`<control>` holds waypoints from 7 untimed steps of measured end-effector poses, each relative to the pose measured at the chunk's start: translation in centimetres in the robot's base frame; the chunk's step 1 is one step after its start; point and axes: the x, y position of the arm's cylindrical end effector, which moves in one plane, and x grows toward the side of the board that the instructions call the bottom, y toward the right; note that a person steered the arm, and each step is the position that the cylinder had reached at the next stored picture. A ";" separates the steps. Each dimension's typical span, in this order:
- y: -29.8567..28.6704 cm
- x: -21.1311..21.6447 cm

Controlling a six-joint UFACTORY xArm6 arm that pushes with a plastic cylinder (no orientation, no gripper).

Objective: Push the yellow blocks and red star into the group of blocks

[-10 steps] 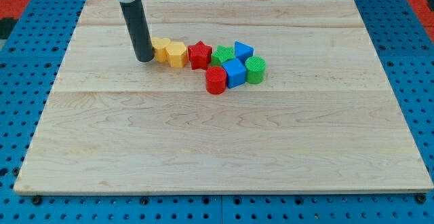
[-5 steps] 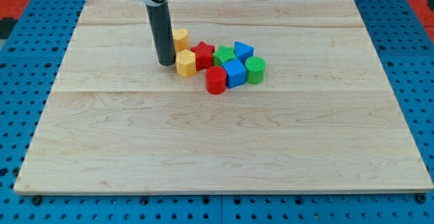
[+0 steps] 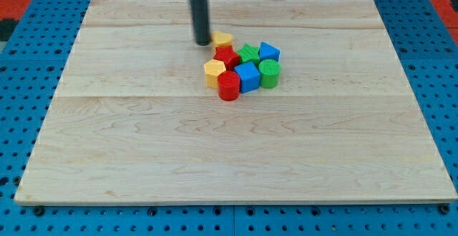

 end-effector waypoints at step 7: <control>2.0 -0.8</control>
